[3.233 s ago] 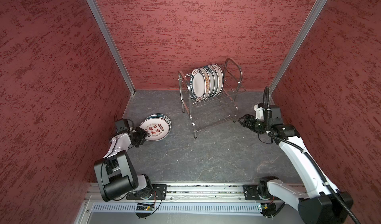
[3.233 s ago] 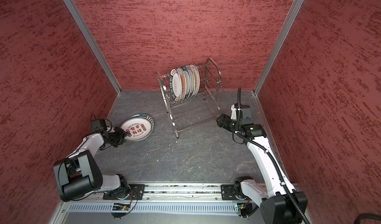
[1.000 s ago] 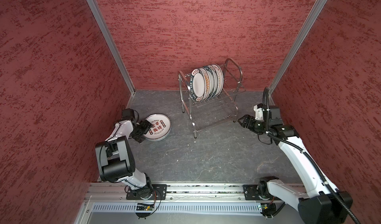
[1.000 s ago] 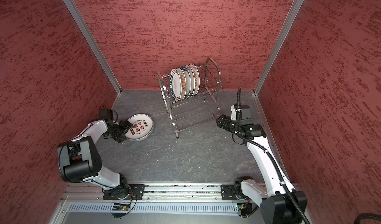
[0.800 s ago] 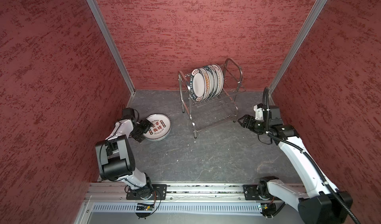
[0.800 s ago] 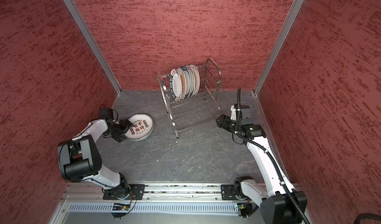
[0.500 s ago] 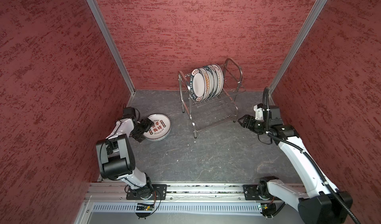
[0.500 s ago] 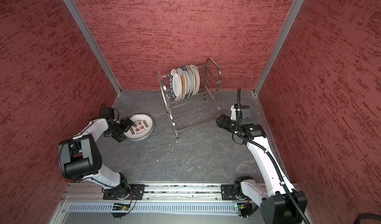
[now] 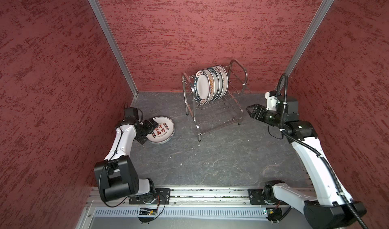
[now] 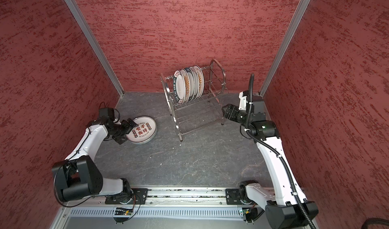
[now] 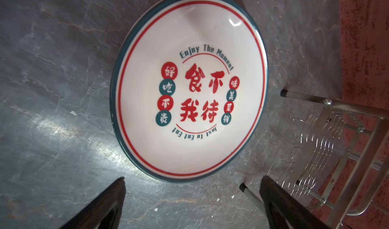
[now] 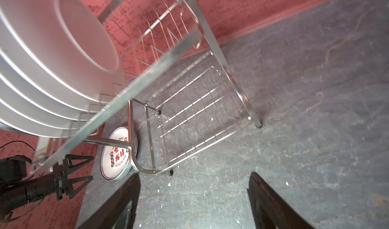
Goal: Unload the plates from the dish rack
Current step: Pick up the plate from the dish rack.
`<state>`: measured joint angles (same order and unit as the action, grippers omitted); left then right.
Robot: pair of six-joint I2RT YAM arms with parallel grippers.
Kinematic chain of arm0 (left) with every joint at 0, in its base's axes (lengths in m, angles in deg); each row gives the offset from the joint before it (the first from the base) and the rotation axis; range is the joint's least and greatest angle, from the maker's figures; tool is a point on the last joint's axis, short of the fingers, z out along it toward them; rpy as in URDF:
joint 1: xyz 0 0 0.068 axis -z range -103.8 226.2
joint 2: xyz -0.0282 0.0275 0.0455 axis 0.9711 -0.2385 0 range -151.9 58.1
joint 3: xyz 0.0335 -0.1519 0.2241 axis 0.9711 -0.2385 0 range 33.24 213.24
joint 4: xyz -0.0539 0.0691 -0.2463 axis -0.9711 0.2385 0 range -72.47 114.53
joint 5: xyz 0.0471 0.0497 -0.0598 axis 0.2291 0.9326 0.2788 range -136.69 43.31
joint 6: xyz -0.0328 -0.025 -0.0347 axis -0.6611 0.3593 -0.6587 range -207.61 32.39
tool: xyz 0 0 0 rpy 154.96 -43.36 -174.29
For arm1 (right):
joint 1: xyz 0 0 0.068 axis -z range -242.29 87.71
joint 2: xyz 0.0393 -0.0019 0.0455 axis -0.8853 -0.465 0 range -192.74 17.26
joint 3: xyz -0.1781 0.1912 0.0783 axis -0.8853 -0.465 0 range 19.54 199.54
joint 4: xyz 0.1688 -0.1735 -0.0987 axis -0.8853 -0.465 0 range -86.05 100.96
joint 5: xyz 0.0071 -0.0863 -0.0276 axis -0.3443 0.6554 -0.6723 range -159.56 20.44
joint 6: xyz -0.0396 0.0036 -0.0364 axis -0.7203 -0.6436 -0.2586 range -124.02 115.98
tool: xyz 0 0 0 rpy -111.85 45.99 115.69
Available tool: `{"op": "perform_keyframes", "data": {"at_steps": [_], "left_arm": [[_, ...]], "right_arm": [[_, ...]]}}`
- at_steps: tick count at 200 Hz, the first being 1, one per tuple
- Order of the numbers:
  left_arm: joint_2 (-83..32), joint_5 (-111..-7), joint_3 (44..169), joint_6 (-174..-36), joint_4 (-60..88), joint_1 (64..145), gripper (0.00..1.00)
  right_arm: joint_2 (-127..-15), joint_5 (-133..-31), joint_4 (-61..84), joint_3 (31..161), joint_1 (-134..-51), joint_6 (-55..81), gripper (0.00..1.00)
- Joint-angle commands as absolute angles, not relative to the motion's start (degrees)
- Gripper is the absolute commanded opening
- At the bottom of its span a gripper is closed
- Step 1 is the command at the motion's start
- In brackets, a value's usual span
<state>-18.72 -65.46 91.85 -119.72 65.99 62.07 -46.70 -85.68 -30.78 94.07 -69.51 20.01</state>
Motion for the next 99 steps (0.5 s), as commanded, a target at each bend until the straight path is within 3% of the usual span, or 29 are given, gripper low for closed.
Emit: {"op": "perform_keyframes", "data": {"at_steps": [1,99], "left_arm": [[-15.16,-64.27,92.27,-118.55,70.16,64.07,0.99],[-3.08,-63.62,98.17,-121.35,71.64,83.32,1.00]], "right_arm": [[-48.32,-87.82,-30.13,97.90,-69.14,17.84,0.82],[-59.22,-103.02,-19.08,112.02,-69.14,21.73,0.85]]}}
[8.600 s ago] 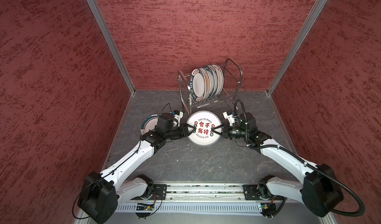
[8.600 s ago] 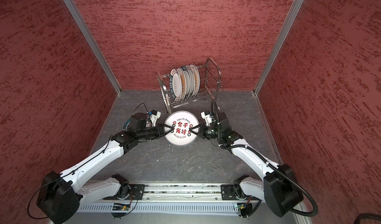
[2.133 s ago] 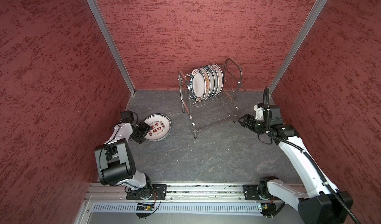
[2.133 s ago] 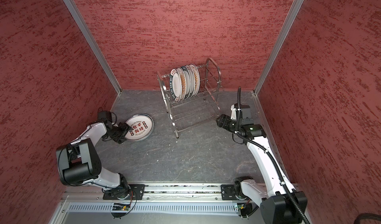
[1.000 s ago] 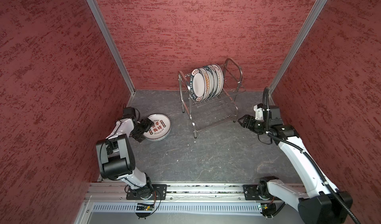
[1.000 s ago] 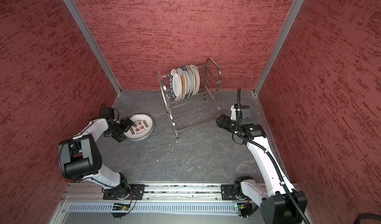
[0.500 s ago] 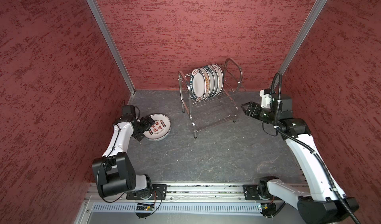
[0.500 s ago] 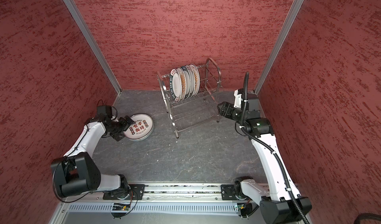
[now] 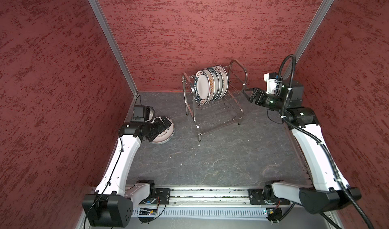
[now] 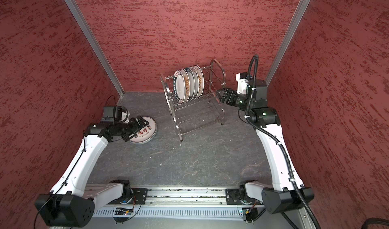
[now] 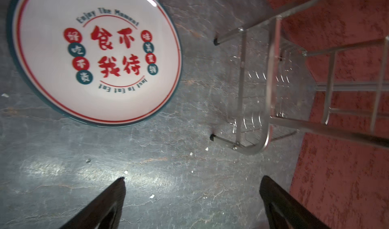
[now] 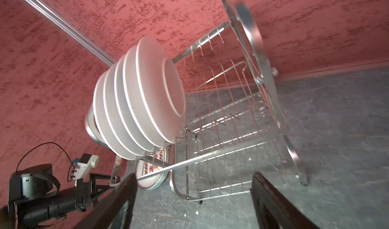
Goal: Unload the plates from the dish rack
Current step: Pick up the plate from the dish rack.
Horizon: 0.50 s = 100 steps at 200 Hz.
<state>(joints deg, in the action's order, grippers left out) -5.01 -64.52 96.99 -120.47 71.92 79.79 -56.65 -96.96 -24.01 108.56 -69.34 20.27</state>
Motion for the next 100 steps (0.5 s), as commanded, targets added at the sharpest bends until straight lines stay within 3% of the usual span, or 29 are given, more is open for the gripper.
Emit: {"op": "perform_keyframes", "data": {"at_steps": [1,100], "left_arm": [[-2.99,-63.64,98.18,-121.36,71.61,83.58,0.99],[-5.39,-59.08,105.45,-122.41,68.25,100.28,0.99]], "right_arm": [[-59.34,-103.12,-19.05,112.23,-69.14,21.77,0.85],[-75.00,-104.08,-33.36,135.41,-71.25,14.86,0.82]]}}
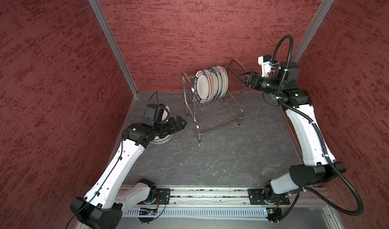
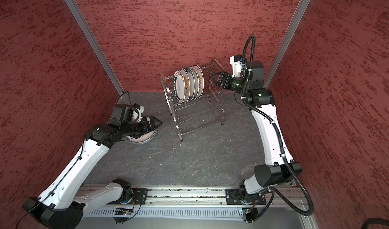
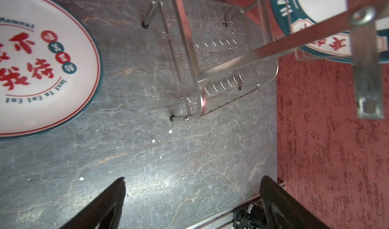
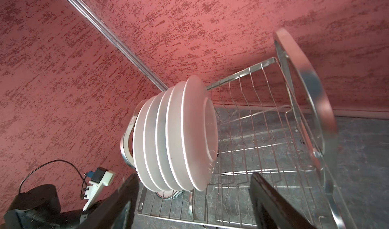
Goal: Unload the plates from the dish rack
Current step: Pick up the plate from the dish rack.
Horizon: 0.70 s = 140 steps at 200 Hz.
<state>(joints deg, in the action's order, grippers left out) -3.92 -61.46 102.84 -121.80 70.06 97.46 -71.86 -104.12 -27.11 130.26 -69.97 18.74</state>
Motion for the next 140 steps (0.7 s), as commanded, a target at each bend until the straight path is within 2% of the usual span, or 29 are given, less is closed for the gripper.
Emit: {"op": "perform_keyframes", "data": {"at_steps": [1,67,107,140], "left_arm": [[-5.46,-59.00,105.51,-122.41,68.25,100.37,0.99],[-8.26,-53.99,109.17,-120.67,71.46,105.03,0.99],[-7.13,-52.93,108.64,-120.45,72.03,104.92,0.99],[-7.63,-53.08,107.95,-120.40,71.47,104.92,0.99]], "right_arm": [[-75.19,-103.96,-33.57,135.70,-71.34,14.73,0.82],[-85.35,-93.80,-44.87,151.68,-76.28,9.93,0.75],[-86.71,-91.39,-45.65,153.31,-77.92,9.37,0.72],[-87.36,-88.93,-45.90,153.44,-78.33,9.27,0.63]]}}
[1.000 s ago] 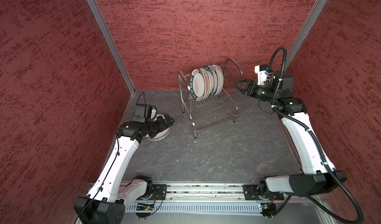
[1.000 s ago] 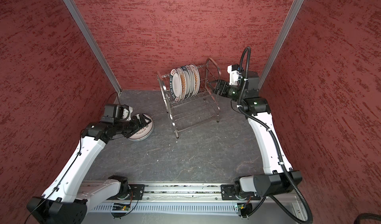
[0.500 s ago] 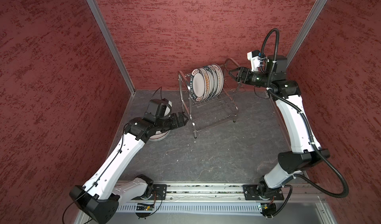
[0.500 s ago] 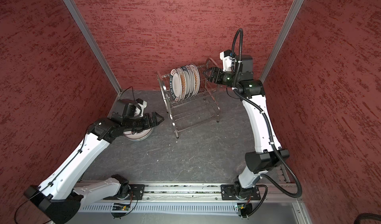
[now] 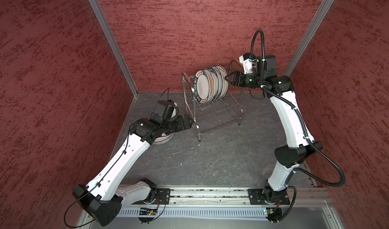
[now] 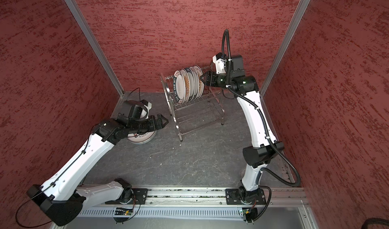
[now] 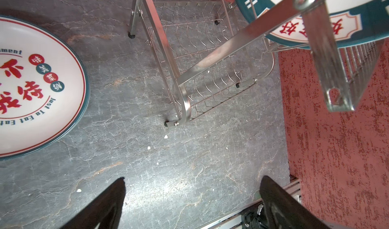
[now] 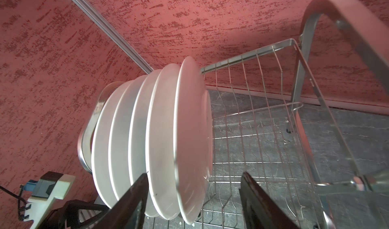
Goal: Unload the plates from the dish rack
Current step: Pick up the plate from the dish rack.
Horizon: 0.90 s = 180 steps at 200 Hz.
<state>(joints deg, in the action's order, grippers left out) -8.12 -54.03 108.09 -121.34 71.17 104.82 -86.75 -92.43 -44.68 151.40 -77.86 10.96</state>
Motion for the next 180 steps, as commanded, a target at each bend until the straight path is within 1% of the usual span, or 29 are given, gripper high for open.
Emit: {"op": "perform_keyframes", "data": {"at_steps": [1,78,124,180], "left_arm": [[-7.68,-53.09,107.95,-120.39,71.48,104.93,1.00],[-7.91,-52.58,105.80,-120.33,70.52,104.41,0.99],[-7.48,-51.54,105.13,-120.37,70.96,103.89,0.99],[-6.72,-51.33,104.38,-120.56,71.15,102.95,1.00]], "right_arm": [[-87.43,-88.83,-45.91,153.47,-78.35,9.30,0.63],[-89.82,-84.84,-47.91,156.59,-80.39,8.55,0.61],[-94.43,-78.23,-52.43,163.92,-83.25,8.55,0.56],[-96.63,-72.59,-52.48,164.44,-86.21,8.38,0.48]]}}
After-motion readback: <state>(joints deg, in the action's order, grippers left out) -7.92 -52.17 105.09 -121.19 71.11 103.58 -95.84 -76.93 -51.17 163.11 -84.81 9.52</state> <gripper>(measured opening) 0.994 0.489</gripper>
